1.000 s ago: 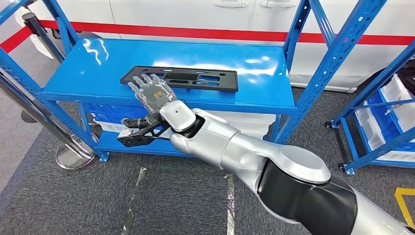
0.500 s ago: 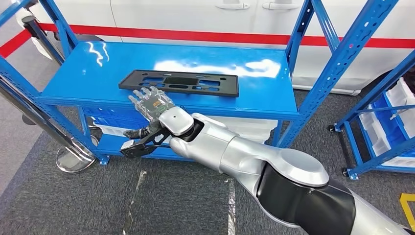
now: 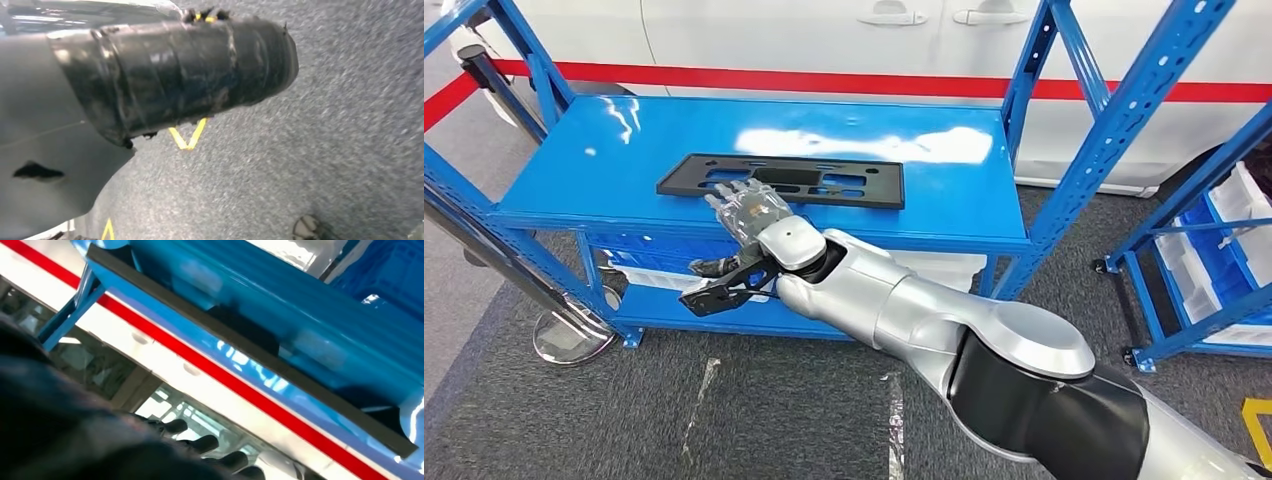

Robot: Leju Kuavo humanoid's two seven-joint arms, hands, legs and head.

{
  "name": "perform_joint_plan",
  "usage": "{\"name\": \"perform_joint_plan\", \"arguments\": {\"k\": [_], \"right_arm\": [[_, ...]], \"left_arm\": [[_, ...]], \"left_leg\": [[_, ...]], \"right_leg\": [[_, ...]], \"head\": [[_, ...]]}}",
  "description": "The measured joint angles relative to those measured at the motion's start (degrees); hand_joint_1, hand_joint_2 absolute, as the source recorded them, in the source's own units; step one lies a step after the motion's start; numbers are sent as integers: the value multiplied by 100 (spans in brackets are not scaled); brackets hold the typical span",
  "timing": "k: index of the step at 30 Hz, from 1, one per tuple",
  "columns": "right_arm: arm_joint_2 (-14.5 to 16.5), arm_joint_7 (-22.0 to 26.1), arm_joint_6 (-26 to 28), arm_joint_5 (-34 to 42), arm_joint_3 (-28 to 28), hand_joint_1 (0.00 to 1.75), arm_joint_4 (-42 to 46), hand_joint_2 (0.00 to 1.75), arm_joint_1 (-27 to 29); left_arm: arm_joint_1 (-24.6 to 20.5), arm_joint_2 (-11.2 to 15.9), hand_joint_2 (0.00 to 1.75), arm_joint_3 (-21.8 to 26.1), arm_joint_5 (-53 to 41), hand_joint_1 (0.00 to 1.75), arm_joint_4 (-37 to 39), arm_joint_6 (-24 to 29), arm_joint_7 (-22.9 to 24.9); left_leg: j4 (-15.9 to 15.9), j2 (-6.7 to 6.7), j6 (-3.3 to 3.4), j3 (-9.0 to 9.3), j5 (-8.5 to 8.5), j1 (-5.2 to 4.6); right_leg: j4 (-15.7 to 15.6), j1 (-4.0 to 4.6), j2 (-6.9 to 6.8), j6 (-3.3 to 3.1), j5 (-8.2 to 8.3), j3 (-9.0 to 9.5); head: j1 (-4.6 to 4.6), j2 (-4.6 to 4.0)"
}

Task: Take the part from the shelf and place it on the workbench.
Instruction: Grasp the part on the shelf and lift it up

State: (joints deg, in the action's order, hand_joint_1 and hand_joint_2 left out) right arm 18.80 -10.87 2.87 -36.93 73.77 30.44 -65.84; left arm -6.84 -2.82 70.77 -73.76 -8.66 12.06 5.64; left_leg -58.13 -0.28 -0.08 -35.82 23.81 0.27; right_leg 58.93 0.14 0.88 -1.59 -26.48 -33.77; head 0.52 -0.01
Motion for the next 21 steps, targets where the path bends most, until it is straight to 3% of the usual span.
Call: {"name": "perform_joint_plan", "arguments": {"k": [3, 5, 7, 8, 9, 11, 13, 15, 18, 21], "right_arm": [[-86, -102, 10, 37, 0, 0, -36, 0, -26], [-177, -155, 13, 43, 0, 0, -45, 0, -56], [-264, -188, -3, 37, 0, 0, -52, 87, -52], [-306, -199, -17, 29, 0, 0, -57, 131, -37], [-345, -210, -33, 18, 0, 0, -61, 175, -24], [-418, -235, -56, -10, 0, 0, -64, 175, -12], [-473, -271, -69, -36, 0, 0, -60, 175, -14], [-524, -321, -84, -57, 1, 0, -53, 175, -10], [-590, -369, -107, -84, 2, 0, -43, 175, -9], [-637, -374, -116, -89, 2, 0, -34, 175, 11]], "left_arm": [[21, -4, 0, 10, -13, 0, 0, -2, -1], [30, -7, 0, 12, -20, 0, 0, -2, -8], [25, -7, 0, 13, -39, 0, 0, -2, -15], [24, -7, 0, 13, -51, 0, 0, -2, -16], [26, -7, 0, 13, -67, 0, 0, -2, -17], [32, -10, 0, 14, -98, 0, 0, -3, -28], [23, -14, 0, 14, -119, 0, 0, -3, -50], [13, -16, 0, 15, -121, 0, 0, -7, -70], [14, -30, 0, 15, -121, 0, 0, -11, -97], [15, -40, 0, 15, -122, 0, 0, -16, -108]], "left_leg": [[120, 20, 62, 94, -10, 47], [158, 32, 102, 142, -6, 64], [144, 27, 126, 148, 17, 68], [129, 23, 126, 153, 35, 72], [107, 18, 116, 161, 61, 78], [42, 11, 78, 177, 131, 87], [-26, 2, 20, 161, 191, 68], [-38, -3, -31, 151, 209, 54], [-170, 7, -95, 114, 320, 69], [-1103, 13, -154, -342, 740, 76]], "right_leg": [[146, 8, -15, 94, -121, -52], [747, -6, -27, 142, -387, -356], [1448, -26, -32, 168, -584, -787], [1567, -33, -33, 174, -538, -906], [1446, -40, -35, 177, -377, -906], [737, -52, -40, 168, 56, -640], [195, -45, -39, 130, 246, -400], [110, -23, -30, 76, 229, -360], [83, -57, -27, -12, 226, -319], [72, -63, -28, -67, 202, -270]], "head": [[9, 1], [19, 1], [22, 1], [23, 1], [23, 1], [23, 1], [21, 1], [17, 1], [6, 1], [-12, 1]]}}
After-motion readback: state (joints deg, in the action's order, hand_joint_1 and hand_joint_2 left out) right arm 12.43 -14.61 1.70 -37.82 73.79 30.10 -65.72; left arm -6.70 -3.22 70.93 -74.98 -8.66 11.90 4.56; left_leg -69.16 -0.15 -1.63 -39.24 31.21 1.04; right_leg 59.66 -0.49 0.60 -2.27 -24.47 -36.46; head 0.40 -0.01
